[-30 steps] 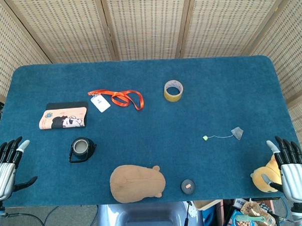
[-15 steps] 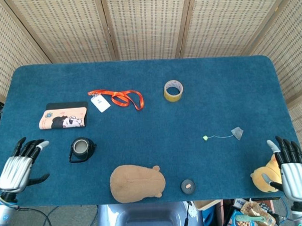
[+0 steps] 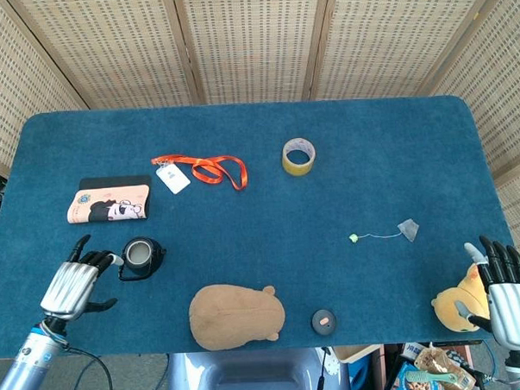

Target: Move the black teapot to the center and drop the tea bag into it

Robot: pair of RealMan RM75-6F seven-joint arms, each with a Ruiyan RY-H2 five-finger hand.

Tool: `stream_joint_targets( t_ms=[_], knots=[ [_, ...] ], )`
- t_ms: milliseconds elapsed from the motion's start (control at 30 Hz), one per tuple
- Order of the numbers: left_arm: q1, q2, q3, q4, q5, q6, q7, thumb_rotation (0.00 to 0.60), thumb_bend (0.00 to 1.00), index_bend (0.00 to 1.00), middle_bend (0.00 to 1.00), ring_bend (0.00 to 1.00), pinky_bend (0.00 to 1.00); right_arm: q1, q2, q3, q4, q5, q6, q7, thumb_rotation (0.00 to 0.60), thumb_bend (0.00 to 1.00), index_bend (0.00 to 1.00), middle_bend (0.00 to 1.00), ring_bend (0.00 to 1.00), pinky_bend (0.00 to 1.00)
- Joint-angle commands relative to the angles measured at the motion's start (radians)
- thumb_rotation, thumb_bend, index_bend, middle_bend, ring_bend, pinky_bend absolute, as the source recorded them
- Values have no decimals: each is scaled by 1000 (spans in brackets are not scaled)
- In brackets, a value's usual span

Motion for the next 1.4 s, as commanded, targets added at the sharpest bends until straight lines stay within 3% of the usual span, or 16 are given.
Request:
stream_joint_targets(
  t_ms=[33,500,1400],
  knots=[
    [-9,-24,5,13,-15,-17,12,600,102,365,350,317,0,-2,1,-1,-1,0,1,-1,600,179,140,113,0,1],
    [-33,-103,8,48,-58,-52,29,600,103,375,362,319,0,-15,4,-5,2,7,10,2,600,180,140,113,0,1],
    [-50,-124,37,46,-91,-77,53,600,102,386,368,319,0,-29,7,-4,2,13,17,3,600,179,140,113,0,1]
  ],
)
